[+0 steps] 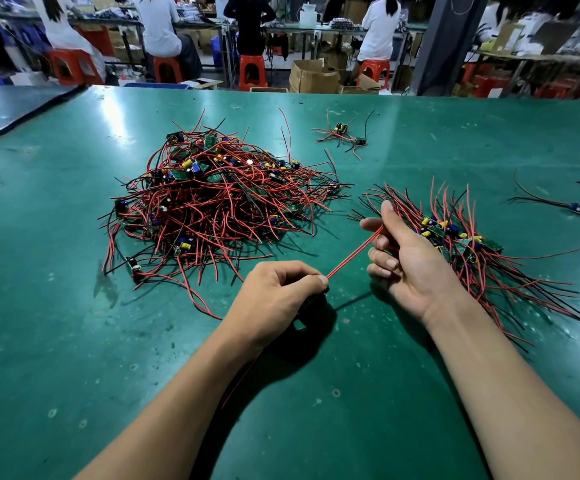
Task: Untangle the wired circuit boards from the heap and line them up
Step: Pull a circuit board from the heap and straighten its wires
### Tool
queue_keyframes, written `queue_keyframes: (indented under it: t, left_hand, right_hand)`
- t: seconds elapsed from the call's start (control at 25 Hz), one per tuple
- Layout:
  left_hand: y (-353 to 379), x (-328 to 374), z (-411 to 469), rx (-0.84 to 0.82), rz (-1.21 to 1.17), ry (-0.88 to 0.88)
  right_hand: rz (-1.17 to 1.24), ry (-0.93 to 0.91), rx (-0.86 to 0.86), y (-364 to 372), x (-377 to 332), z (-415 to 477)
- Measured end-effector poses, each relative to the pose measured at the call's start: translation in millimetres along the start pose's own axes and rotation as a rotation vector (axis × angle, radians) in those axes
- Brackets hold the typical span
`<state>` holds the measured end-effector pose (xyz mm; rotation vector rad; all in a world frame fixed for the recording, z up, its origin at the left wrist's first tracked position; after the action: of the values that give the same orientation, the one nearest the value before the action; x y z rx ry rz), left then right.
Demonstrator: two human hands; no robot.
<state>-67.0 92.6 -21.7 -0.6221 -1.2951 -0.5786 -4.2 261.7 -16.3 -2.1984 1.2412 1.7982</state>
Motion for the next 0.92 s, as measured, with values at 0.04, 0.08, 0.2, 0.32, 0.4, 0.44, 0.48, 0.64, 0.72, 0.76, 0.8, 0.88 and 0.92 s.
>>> queue_keyframes:
  t: [0.04,0.08,0.2,0.32,0.4,0.44,0.48,0.64,0.72,0.76,0.8,0.88,0.92]
  left_hand:
    - [0,0,0,0.002,0.000,0.003]
    - [0,-1,0,0.003,-0.002,0.005]
    - [0,-2,0,0.001,-0.008,0.008]
    - [1,-2,0,0.008,-0.012,0.004]
    - [1,-2,0,0.010,-0.021,0.002]
    - [1,-2,0,0.010,-0.024,0.001]
    - [1,-1,-1,0.010,-0.028,0.001]
    - [0,3,-1,0.025,-0.054,0.009]
    - [-2,6,-2,0.040,-0.071,0.011]
    - [-2,7,-2,0.048,-0.084,0.011]
    - [-2,9,-2,0.057,-0.098,0.012]
    - [-4,10,-2,0.087,-0.140,0.009]
    - [-5,11,-1,0.109,-0.172,0.000]
  right_hand:
    - [-0.021,0.005,-0.009,1,1,0]
    - [-0.040,0.014,-0.019,2,2,0]
    - [-0.067,0.041,-0.034,5,7,0]
    - [-0.072,0.054,-0.034,6,9,0]
    - [-0.073,0.060,-0.031,6,9,-1]
    - [-0.075,0.066,-0.030,6,9,-1]
    - [-0.080,0.073,-0.032,6,10,-1]
    - [-0.140,0.121,-0.045,9,15,-2]
    - [-0.167,0.160,-0.069,11,19,-2]
    - [-0.183,0.179,-0.087,12,21,-3]
    - [-0.208,0.193,-0.107,14,23,-4]
    - [-0.277,0.206,-0.156,18,27,-7]
    - [-0.308,0.207,-0.185,20,30,-9]
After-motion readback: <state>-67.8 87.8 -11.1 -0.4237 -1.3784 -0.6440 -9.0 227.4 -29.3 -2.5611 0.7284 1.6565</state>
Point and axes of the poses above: each hand's wrist, its own z-axis towards the middle knuckle, its own y-axis out of the palm, x = y × z, the point moved 8 cm from there along z, towards the middle knuckle, and after that the axes turned 10 degrees about y, right-handed, at the moved point
